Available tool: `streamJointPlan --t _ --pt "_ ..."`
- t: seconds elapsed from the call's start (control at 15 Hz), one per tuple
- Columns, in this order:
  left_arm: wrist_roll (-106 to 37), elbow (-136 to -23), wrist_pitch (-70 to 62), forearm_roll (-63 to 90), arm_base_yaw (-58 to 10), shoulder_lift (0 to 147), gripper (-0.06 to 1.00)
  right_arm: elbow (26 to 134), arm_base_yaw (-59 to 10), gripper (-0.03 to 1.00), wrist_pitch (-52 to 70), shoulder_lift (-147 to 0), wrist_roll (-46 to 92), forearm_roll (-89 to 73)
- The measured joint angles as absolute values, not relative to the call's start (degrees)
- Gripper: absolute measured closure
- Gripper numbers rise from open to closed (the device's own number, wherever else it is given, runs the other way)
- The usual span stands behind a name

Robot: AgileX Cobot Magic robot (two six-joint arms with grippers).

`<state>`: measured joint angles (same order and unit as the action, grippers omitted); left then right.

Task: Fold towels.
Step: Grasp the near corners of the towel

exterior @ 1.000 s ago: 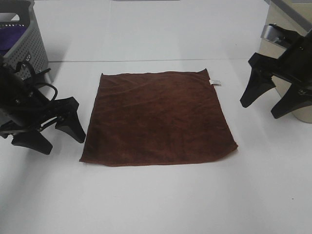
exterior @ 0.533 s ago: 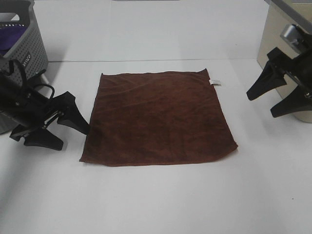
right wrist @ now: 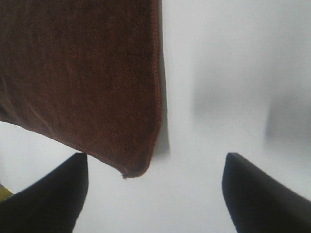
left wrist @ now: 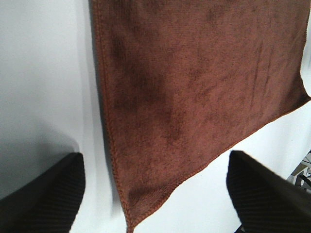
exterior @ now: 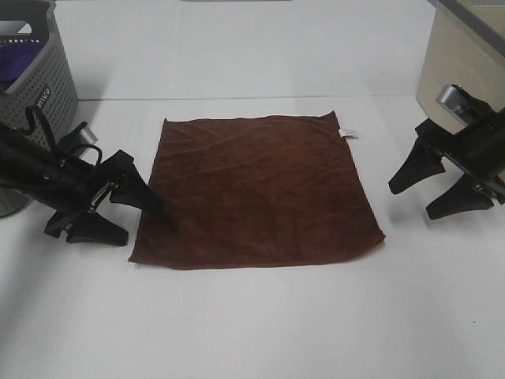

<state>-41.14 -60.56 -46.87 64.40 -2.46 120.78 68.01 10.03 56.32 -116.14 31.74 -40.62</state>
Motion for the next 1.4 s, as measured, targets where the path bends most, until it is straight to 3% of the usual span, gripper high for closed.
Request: streamJointPlan --t 0.4,0.67,0.73,0.8,0.93,1.0,1.07,1.2,1.4 --pt "-39.19 -60.73 -44.98 64.23 -6.7 120.89 0.2 68.01 5.16 0.23 53.97 -121.41 32.72 -42.34" --pt "-36.73 -60.73 -43.43 64.0 -8.02 120.72 0.24 68.24 -0.06 0.3 54.77 -123.64 32.72 -46.41" --pt "-36.61 -60.73 -42.97 63.83 -8.14 120.72 0.28 68.24 -1.2 0.35 54.43 -123.99 32.72 -47.04" --pt "-36.38 -60.73 -41.88 63.48 -8.42 120.84 0.38 68.24 -1.72 0.47 53.63 -124.39 32.72 -47.27" --pt "-35.58 -60.73 -40.51 62.28 -8.42 121.24 0.61 68.24 -1.72 0.71 52.77 -124.85 31.57 -46.47" --pt "-35.41 -60.73 -39.59 61.19 -8.42 121.35 0.76 68.24 -1.72 0.76 52.08 -124.85 30.83 -45.61" --pt "-35.24 -60.68 -39.02 60.28 -8.42 121.41 0.87 68.24 -1.72 0.9 51.8 -124.85 29.91 -45.32" --pt "-34.09 -60.68 -38.56 59.3 -8.42 121.41 0.93 68.24 -1.72 0.94 51.8 -124.85 29.11 -44.92" --pt "-33.58 -60.68 -38.9 58.84 -8.59 121.41 0.94 68.24 -1.72 0.94 52.02 -124.85 28.13 -44.46"
